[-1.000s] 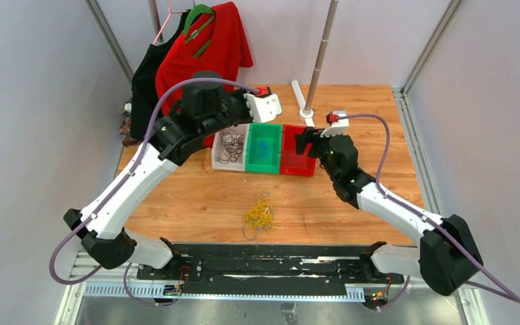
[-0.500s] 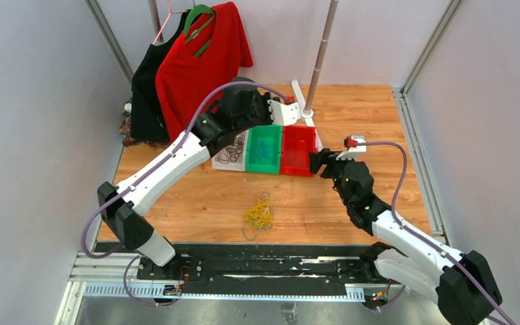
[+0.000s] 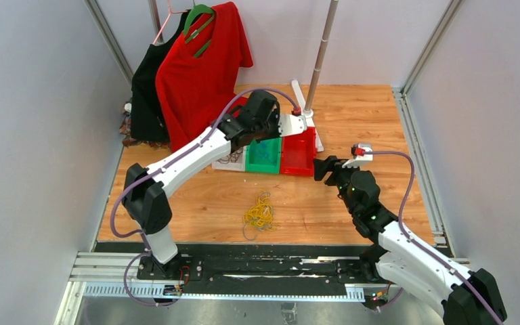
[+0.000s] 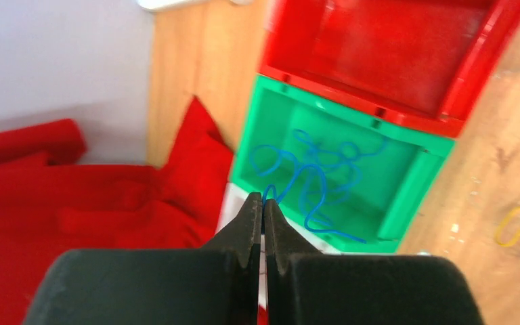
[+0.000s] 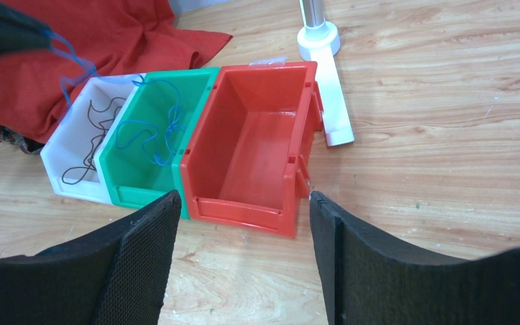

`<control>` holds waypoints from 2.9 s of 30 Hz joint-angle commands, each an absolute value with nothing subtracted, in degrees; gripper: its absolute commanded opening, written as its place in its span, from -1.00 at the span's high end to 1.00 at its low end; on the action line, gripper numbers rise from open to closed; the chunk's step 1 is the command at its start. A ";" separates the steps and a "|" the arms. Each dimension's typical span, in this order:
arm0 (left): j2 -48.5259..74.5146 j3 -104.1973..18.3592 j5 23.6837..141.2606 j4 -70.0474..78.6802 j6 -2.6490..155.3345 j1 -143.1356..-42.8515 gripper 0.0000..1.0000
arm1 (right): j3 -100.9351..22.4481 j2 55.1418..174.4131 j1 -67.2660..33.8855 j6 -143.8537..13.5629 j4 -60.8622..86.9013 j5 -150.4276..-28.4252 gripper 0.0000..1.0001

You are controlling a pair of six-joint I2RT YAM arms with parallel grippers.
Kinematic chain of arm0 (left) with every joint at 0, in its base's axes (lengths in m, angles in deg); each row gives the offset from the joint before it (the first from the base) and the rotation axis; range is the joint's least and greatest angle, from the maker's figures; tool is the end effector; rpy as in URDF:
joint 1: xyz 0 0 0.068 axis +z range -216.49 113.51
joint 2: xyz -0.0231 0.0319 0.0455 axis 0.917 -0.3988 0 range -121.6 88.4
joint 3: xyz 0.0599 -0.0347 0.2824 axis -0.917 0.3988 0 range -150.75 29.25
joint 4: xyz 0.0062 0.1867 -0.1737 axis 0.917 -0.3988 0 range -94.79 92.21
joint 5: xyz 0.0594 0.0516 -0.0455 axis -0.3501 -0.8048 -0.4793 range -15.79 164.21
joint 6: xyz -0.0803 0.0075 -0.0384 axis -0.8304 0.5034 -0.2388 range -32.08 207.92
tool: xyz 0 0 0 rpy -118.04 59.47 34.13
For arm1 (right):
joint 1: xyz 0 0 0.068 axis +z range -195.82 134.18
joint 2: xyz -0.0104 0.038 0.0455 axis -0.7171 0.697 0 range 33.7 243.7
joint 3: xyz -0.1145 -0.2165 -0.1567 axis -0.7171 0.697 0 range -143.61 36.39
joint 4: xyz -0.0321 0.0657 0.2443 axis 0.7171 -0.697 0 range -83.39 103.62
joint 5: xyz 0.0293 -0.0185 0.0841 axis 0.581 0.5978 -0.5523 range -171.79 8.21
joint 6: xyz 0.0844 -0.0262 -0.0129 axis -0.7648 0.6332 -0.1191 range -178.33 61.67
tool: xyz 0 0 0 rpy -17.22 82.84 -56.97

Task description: Untangle the cables

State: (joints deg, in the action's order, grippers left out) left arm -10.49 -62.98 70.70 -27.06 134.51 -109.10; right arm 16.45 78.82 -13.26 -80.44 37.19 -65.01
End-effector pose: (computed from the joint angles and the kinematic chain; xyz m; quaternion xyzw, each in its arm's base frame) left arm 0.3209 -0.2885 0.3346 0.6152 0.6437 0.0431 0.4531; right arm 0.1909 0.0947 0.2624 0.0367 0.7156 0.2238 0.6607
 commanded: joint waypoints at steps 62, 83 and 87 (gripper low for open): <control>0.43 -42.27 104.62 -49.80 115.70 -109.03 -0.78 | 6.85 72.54 -12.96 -81.27 16.29 -76.40 -0.27; -15.80 -48.50 104.43 -39.99 118.83 -109.21 0.34 | 8.69 71.84 -12.52 -82.24 17.36 -77.83 0.06; -14.30 -48.01 102.71 -41.14 120.25 -109.21 0.81 | 8.65 71.99 -12.44 -82.33 17.71 -78.10 0.12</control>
State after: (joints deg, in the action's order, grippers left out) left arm -15.69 -47.15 103.82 -40.70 118.21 -109.10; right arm 8.03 72.31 -13.20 -81.68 16.77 -77.34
